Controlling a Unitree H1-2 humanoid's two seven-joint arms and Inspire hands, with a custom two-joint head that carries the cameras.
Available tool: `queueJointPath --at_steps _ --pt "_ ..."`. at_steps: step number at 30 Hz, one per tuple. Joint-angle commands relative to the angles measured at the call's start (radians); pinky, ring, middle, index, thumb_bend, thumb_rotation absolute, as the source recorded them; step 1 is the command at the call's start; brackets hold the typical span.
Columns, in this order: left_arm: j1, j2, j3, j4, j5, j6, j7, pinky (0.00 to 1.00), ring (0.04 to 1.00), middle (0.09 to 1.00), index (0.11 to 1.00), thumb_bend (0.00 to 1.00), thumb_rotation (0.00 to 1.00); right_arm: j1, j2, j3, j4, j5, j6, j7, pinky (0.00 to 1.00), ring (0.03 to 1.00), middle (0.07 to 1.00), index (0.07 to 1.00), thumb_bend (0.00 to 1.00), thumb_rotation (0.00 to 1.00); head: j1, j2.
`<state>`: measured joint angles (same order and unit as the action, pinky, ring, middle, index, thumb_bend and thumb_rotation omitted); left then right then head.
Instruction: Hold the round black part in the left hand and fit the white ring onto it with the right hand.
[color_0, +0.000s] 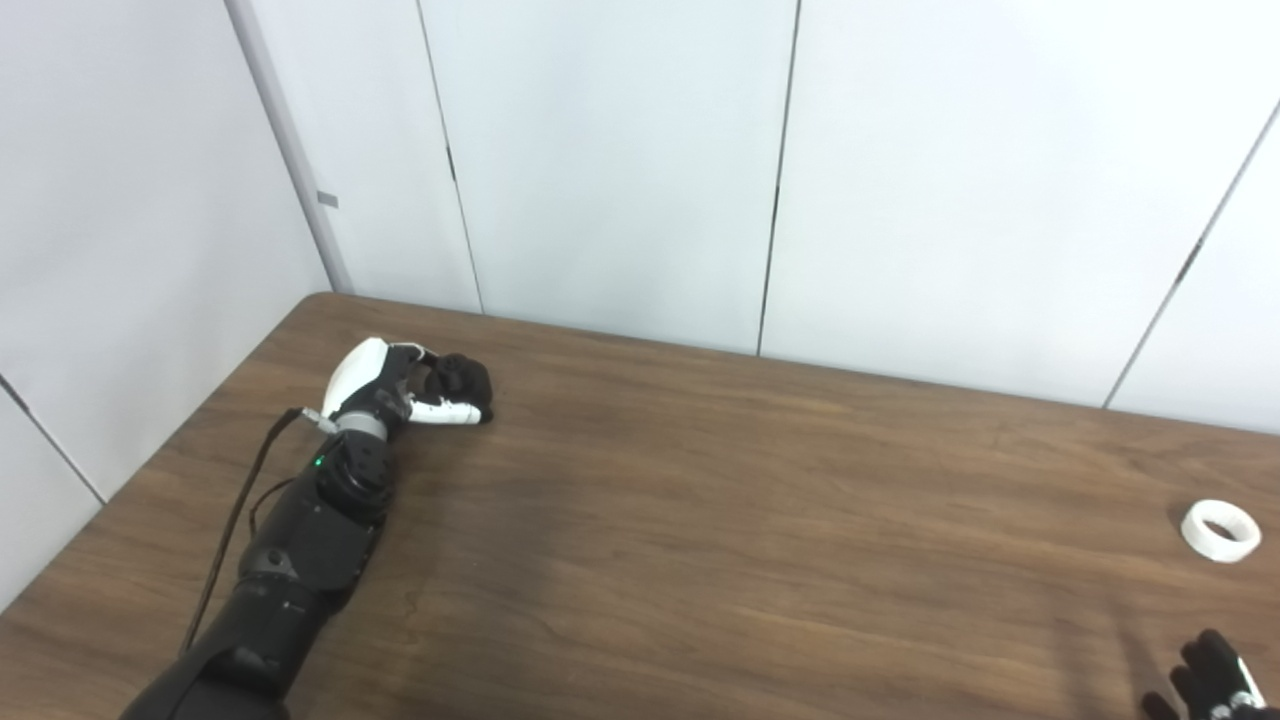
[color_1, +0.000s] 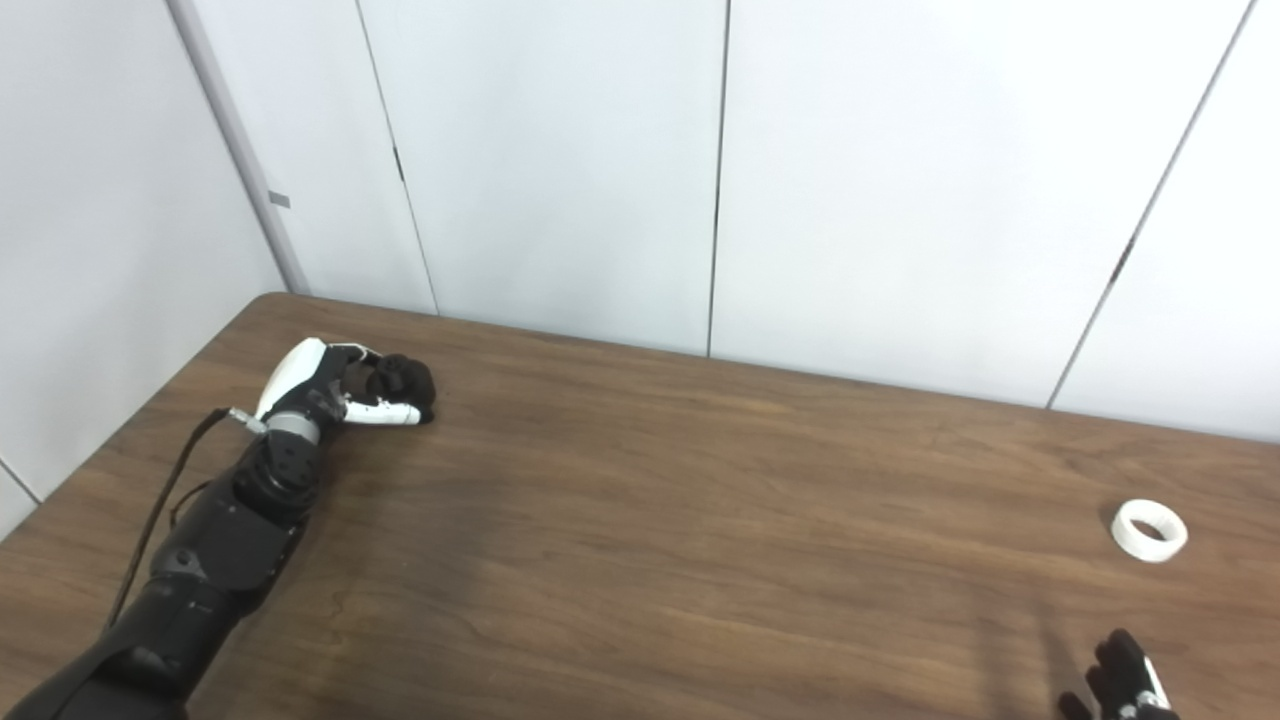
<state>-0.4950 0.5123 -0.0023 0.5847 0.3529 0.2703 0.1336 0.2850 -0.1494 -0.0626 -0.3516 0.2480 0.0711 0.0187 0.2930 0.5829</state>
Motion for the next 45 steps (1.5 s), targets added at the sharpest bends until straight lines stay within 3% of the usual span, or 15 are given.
queueJointPath --at_steps 1,3,5,12,23,31,37,41,45 --pt "-0.038 0.011 0.019 -0.007 0.004 -0.024 0.046 0.90 0.941 0.877 0.551 0.69 0.08 0.008 0.016 0.000 -0.021 -0.003 0.006 0.007 1.00 1.000 0.984 0.968 0.47 0.95 0.003 0.001" --pt "-0.034 0.009 0.021 -0.004 0.003 -0.043 0.063 0.85 0.899 0.841 0.497 0.56 0.05 0.008 0.014 -0.001 -0.019 -0.004 0.003 0.008 1.00 1.000 0.987 0.972 0.47 0.96 0.003 0.001" --pt "-0.032 0.008 0.020 0.001 0.008 -0.055 0.081 0.81 0.860 0.808 0.486 0.53 0.05 0.008 0.012 -0.002 -0.017 0.001 0.000 0.011 1.00 1.000 0.987 0.972 0.47 0.96 0.005 0.002" --pt "-0.035 0.014 0.008 0.032 0.017 -0.089 0.110 0.79 0.822 0.763 0.483 0.52 0.05 0.007 0.011 -0.004 -0.017 0.001 -0.003 0.011 1.00 1.000 0.992 0.977 0.46 0.96 0.004 0.002" --pt "0.004 0.012 0.008 -0.044 0.020 -0.096 0.111 0.78 0.830 0.757 0.483 0.52 0.04 0.012 0.010 -0.004 -0.029 -0.004 0.004 0.009 1.00 1.000 0.987 0.966 0.48 0.96 -0.008 0.007" --pt "0.124 -0.018 -0.013 -0.370 0.061 -0.036 0.064 0.84 0.887 0.771 0.485 0.52 0.05 0.016 0.020 0.002 -0.042 -0.009 0.018 0.003 1.00 1.000 0.983 0.965 0.47 0.95 -0.043 0.012" --pt "0.207 -0.063 -0.086 -0.641 0.159 0.010 -0.004 0.82 0.874 0.777 0.485 0.52 0.05 0.017 0.030 0.013 -0.065 -0.025 0.044 -0.009 1.00 1.000 0.987 0.967 0.43 0.96 -0.064 0.016" --pt "0.232 -0.081 -0.138 -0.769 0.240 0.032 -0.068 0.81 0.882 0.785 0.485 0.52 0.05 0.018 0.038 0.022 -0.076 -0.034 0.052 -0.015 1.00 1.000 0.990 0.969 0.40 0.96 -0.086 0.025" --pt "0.261 -0.101 -0.176 -0.857 0.312 0.030 -0.114 0.97 0.902 0.804 0.485 0.52 0.05 0.019 0.046 0.029 -0.086 -0.035 0.053 -0.021 1.00 1.000 0.992 0.973 0.37 0.95 -0.107 0.031"
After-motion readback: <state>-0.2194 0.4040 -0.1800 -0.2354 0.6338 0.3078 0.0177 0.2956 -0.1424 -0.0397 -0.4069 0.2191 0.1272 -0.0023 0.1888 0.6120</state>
